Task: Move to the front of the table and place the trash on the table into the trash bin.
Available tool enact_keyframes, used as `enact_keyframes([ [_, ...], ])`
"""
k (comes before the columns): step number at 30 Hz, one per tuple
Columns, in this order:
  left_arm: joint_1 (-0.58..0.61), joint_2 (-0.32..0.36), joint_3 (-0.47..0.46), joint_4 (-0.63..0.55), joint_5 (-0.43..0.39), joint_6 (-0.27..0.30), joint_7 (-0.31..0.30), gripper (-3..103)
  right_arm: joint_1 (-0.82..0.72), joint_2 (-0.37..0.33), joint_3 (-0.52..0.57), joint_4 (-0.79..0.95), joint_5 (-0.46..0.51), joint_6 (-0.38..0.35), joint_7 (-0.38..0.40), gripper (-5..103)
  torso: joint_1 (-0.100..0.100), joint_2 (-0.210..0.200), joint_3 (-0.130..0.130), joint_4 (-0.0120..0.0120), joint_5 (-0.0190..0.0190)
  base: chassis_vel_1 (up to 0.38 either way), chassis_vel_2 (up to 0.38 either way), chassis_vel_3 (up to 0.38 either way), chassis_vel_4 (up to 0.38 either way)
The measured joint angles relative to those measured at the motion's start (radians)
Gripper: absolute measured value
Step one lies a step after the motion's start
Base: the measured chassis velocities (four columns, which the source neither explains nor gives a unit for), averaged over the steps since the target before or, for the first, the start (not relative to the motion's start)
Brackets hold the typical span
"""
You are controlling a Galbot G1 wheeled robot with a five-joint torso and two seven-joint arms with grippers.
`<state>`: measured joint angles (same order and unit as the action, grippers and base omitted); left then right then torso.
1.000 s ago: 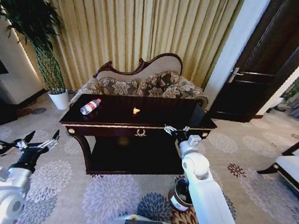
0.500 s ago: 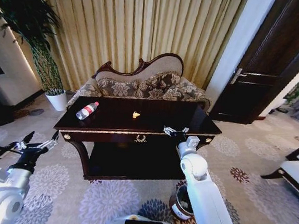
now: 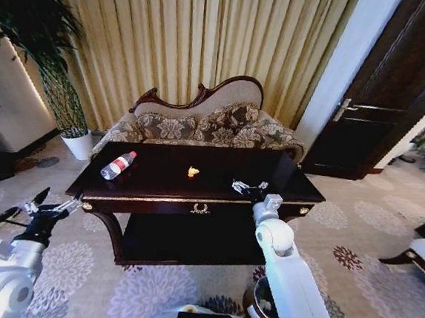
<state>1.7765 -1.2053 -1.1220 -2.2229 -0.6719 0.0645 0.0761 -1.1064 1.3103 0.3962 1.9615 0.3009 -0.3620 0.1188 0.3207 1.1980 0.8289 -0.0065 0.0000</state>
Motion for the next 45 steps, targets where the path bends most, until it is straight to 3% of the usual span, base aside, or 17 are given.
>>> enact_keyframes([
  [8, 0.001, 0.003, 0.000, 0.010, -0.003, -0.007, 0.004, 100, -0.002, -0.003, -0.004, 0.000, 0.000, -0.001, 0.000, 100, 0.000, 0.000, 0.000, 0.0000, 0.0000, -0.112, 0.112, 0.106, -0.102],
  [13, 0.001, 0.004, 0.000, 0.021, -0.005, -0.012, 0.006, 100, -0.020, -0.008, -0.028, -0.017, -0.072, 0.072, 0.000, 100, 0.000, 0.000, 0.000, -0.0001, 0.0000, -0.082, 0.079, 0.079, -0.075],
  [18, 0.002, 0.003, 0.001, 0.022, -0.005, -0.013, 0.007, 100, -0.027, -0.011, -0.046, -0.010, -0.081, 0.080, 0.000, 100, 0.000, 0.000, 0.000, -0.0001, 0.0000, 0.000, 0.000, 0.000, 0.000],
  [24, 0.012, 0.003, -0.015, 0.018, -0.007, -0.013, 0.005, 100, 0.017, -0.050, -0.093, 0.014, -0.015, 0.018, 0.000, 100, 0.000, 0.000, 0.000, 0.0001, -0.0001, 0.000, 0.000, 0.000, 0.000],
  [25, 0.019, 0.006, -0.027, 0.015, -0.008, -0.007, 0.004, 100, 0.053, -0.084, -0.125, 0.017, 0.020, -0.020, 0.000, 100, 0.000, 0.000, 0.000, 0.0002, 0.0002, 0.000, 0.000, 0.000, 0.000],
  [31, 0.024, 0.005, -0.033, 0.006, -0.008, 0.006, -0.016, 100, 0.136, -0.154, -0.209, 0.009, 0.102, -0.087, 0.000, 100, 0.000, 0.000, 0.000, 0.0001, 0.0000, 0.000, 0.000, 0.000, 0.000],
  [36, 0.022, -0.005, -0.024, -0.014, -0.001, 0.025, -0.018, 100, 0.178, -0.158, -0.267, 0.003, 0.172, -0.141, 0.000, 100, 0.000, 0.000, 0.000, 0.0002, 0.0000, 0.000, 0.000, 0.000, 0.000],
  [45, 0.019, -0.012, -0.016, -0.025, 0.016, 0.038, -0.035, 100, 0.262, -0.153, -0.392, -0.050, 0.207, -0.155, 0.000, 100, 0.000, 0.000, 0.000, 0.0000, -0.0001, 0.000, 0.000, 0.000, 0.000],
])
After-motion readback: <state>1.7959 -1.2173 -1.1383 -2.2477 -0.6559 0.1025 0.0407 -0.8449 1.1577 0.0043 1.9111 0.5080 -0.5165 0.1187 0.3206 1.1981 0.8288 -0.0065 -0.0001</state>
